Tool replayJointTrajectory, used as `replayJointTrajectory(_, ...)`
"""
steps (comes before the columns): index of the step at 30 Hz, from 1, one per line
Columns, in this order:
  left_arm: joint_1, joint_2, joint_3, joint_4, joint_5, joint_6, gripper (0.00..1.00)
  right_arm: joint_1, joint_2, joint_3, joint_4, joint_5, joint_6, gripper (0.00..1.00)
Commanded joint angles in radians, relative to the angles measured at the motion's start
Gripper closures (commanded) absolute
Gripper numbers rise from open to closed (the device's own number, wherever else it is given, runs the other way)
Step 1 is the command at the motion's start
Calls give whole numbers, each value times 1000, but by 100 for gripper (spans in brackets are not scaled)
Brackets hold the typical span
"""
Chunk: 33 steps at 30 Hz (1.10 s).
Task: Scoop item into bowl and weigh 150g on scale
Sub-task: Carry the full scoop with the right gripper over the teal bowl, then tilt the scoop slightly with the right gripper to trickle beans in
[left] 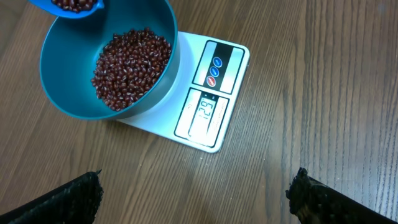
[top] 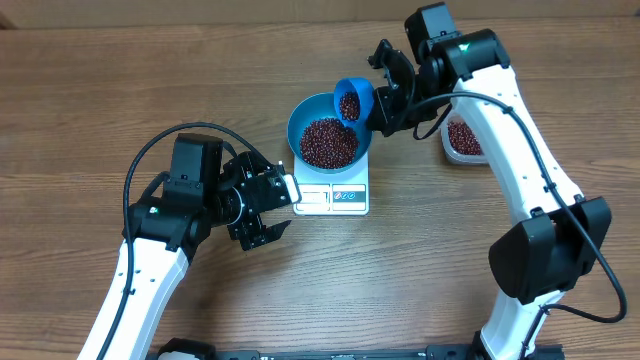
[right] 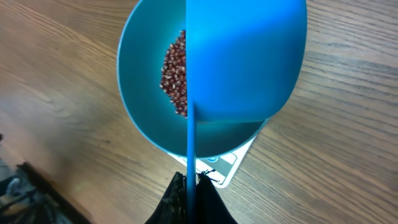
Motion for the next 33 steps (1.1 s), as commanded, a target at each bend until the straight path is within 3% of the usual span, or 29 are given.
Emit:
replayJointTrajectory(1, -7, 5, -5, 0, 8, -10, 0, 40, -38, 34, 5, 106, 22, 96)
replayJointTrajectory(16, -7, 5, -5, 0, 8, -10, 1, 163, -38, 35, 7, 379, 22, 96)
replayJointTrajectory(33, -7, 5, -5, 0, 8, -10, 1, 171, -38, 35, 21, 381, 22, 96)
